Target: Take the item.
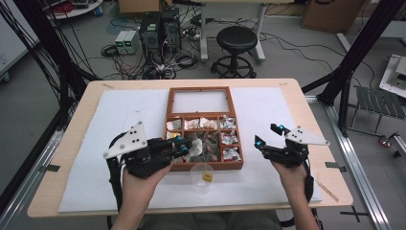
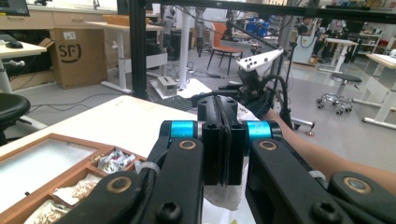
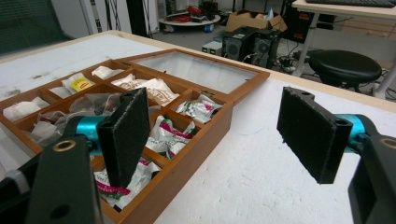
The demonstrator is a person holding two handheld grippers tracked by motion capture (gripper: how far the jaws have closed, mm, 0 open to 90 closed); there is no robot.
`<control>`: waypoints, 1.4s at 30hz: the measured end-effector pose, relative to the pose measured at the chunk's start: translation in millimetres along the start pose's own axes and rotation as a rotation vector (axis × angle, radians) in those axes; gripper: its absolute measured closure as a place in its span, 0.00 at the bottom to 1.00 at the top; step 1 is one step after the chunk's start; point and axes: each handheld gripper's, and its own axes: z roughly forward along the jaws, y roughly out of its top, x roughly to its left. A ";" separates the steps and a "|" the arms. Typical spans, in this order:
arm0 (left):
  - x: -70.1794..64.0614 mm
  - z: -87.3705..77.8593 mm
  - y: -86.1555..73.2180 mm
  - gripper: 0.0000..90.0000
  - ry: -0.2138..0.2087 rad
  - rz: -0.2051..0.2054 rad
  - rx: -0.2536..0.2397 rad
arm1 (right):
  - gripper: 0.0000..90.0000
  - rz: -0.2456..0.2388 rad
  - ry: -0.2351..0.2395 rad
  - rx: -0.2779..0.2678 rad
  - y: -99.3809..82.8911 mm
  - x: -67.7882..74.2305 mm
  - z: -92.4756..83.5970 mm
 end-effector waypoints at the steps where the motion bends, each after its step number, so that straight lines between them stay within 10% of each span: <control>1: -0.2 1.3 -2.6 0.98 0.006 0.001 0.007 | 0.29 0.002 -0.001 0.001 0.1 0.3 -0.1; 42: -4.5 31.6 -93.5 0.98 0.043 -0.029 0.185 | 0.29 0.002 0.000 0.005 -1.8 -0.5 1.3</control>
